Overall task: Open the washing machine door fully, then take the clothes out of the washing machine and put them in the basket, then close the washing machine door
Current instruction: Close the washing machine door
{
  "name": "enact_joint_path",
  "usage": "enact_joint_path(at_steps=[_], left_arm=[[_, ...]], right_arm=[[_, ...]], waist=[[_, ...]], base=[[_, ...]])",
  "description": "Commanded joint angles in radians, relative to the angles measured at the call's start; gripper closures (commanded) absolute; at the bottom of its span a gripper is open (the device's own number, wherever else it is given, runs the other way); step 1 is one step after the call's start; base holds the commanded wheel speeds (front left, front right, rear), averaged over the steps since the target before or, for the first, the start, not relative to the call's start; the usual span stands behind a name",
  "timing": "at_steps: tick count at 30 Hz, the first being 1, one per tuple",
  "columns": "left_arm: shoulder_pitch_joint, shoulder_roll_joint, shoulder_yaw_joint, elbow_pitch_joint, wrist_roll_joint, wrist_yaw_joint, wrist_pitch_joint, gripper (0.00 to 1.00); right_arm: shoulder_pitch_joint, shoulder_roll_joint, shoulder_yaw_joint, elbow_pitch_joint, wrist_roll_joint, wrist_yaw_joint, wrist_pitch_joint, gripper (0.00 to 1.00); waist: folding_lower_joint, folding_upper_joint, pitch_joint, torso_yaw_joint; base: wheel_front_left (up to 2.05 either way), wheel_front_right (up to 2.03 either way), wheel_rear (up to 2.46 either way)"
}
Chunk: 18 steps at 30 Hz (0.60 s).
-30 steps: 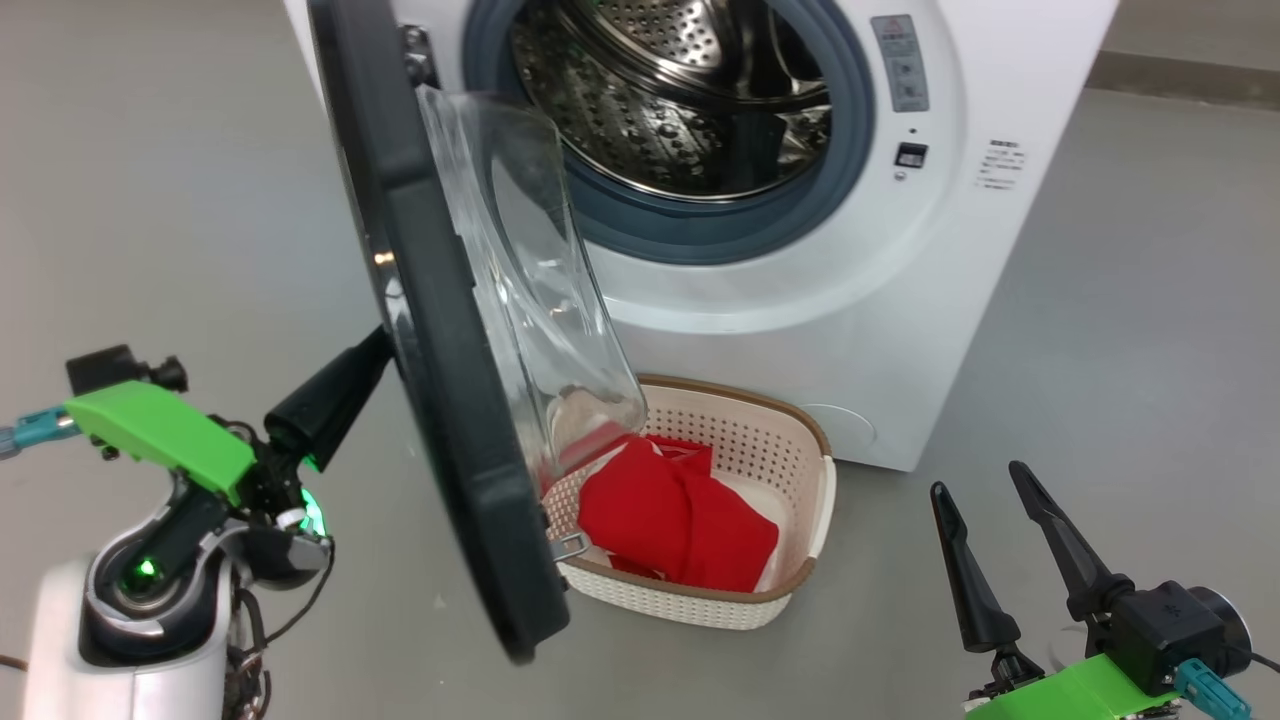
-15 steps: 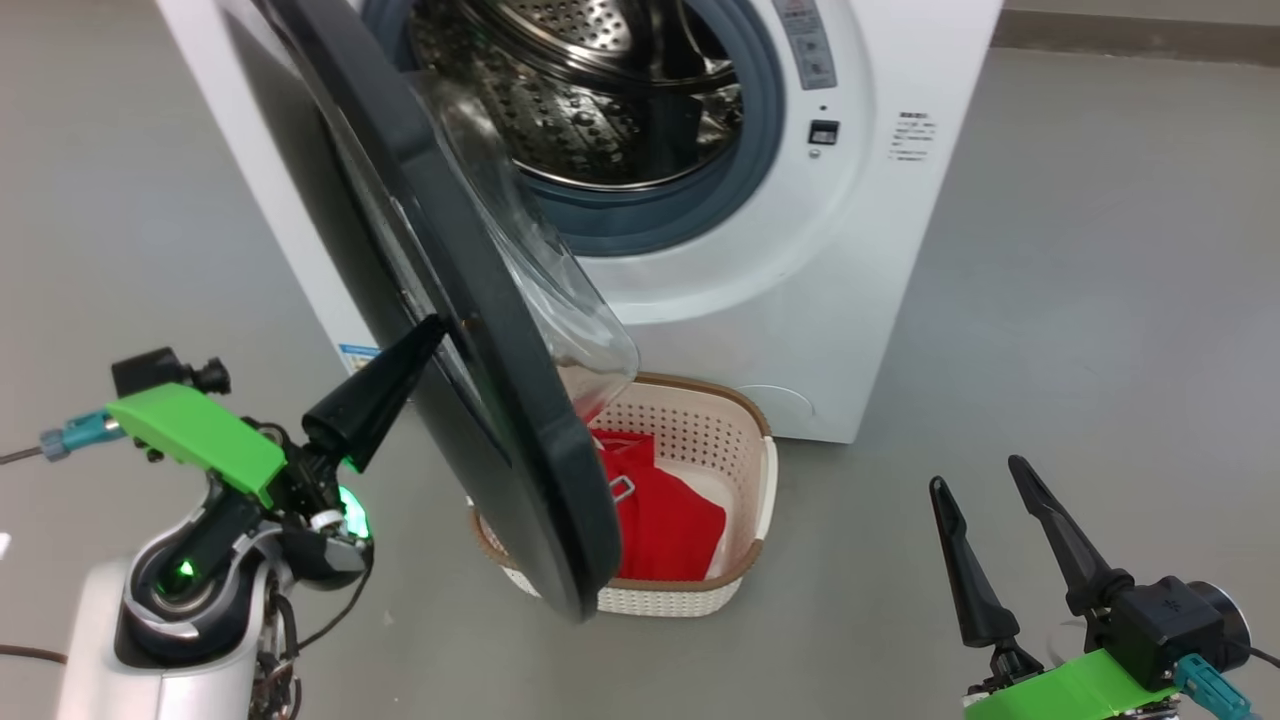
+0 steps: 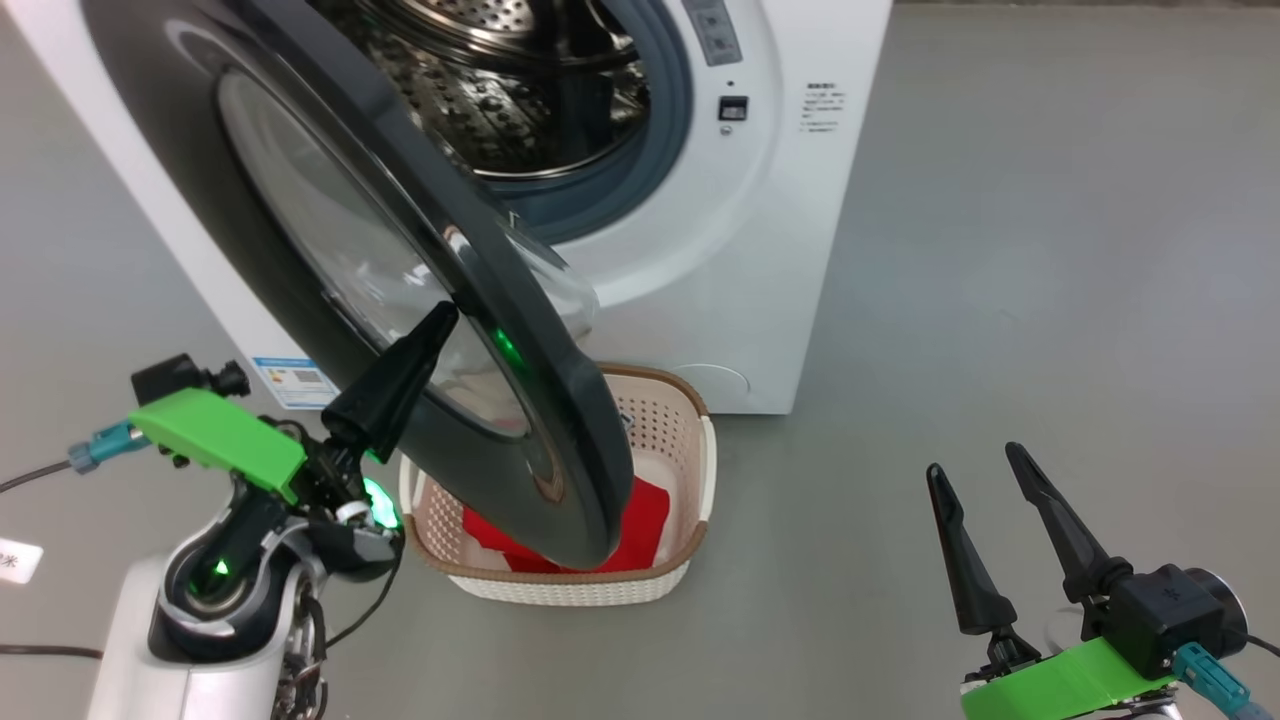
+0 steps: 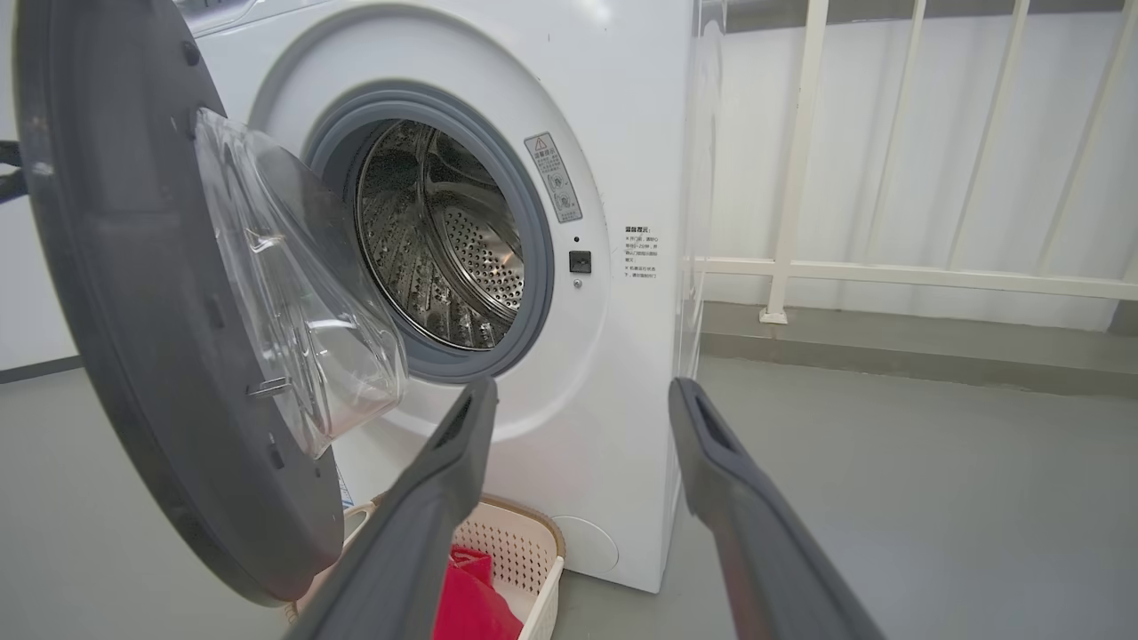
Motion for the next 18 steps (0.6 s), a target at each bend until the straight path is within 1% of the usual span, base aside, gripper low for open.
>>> enact_joint_path(at_steps=[1,10,18], left_arm=[[-0.048,0.012,0.017,-0.02,-0.009,-0.012,-0.005,1.0],[-0.111,0.012,0.009,0.012,-0.017,-0.045,-0.058,1.0],[-0.176,0.012,0.006,0.045,-0.034,-0.059,-0.108,1.0]], right_arm=[[-0.044,-0.012,0.021,-0.024,0.012,0.005,-0.006,0.0],[-0.065,-0.012,0.023,-0.029,0.009,0.005,-0.006,0.0],[-0.077,-0.012,0.03,-0.026,0.01,0.005,-0.006,0.0]], waist=[[0.0,-0.0001,0.015,-0.02],[0.0,-0.0001,0.064,-0.078],[0.0,-0.0001,0.087,-0.119]], base=[[0.0,0.0,0.0],[0.0,0.0,0.0],[0.0,0.0,0.0]])
